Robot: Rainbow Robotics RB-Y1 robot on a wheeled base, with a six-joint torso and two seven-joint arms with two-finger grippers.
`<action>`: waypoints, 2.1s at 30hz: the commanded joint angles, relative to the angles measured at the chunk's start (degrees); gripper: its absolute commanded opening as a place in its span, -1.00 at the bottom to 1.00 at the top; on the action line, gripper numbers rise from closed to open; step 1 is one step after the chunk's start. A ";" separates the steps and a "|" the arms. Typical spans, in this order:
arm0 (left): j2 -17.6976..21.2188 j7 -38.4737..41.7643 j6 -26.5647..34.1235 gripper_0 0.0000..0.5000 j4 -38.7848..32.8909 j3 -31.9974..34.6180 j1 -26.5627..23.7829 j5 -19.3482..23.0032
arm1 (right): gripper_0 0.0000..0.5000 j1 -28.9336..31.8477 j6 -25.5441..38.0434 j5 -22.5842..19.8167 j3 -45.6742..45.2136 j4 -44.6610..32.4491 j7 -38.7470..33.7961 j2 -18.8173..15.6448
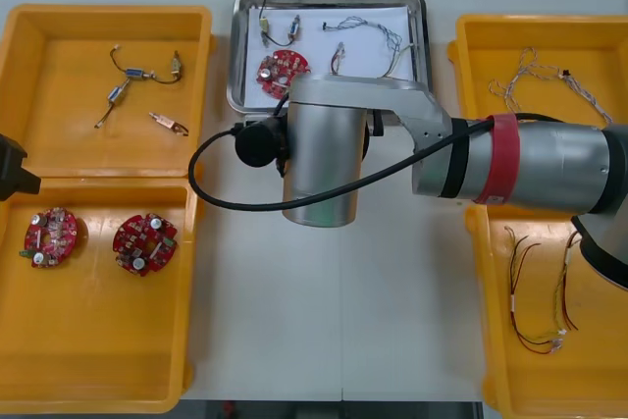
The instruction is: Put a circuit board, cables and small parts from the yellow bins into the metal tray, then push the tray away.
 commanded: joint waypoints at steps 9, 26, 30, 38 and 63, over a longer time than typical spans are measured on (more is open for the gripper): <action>2.59 -3.76 -0.59 1.00 -1.33 0.94 -1.86 -0.47 | 1.00 14.62 17.25 0.66 -17.46 -18.33 -2.38 0.98; 2.59 -3.76 -0.59 1.00 -1.33 0.94 -1.86 -0.47 | 1.00 35.19 24.95 -3.03 -47.43 -39.07 -2.73 -2.01; 2.59 -3.76 -0.59 1.00 -1.33 0.94 -1.86 -0.47 | 1.00 38.97 24.95 -7.86 -55.69 -40.30 -3.26 -3.24; 2.59 -3.76 -0.59 1.00 -1.33 0.94 -1.86 -0.47 | 1.00 46.17 24.95 -17.71 -71.60 -40.56 -4.49 -8.43; 2.59 -3.76 -0.59 1.00 -1.33 0.94 -1.86 -0.47 | 1.00 60.85 24.95 -20.17 -91.64 -38.54 -14.07 -12.21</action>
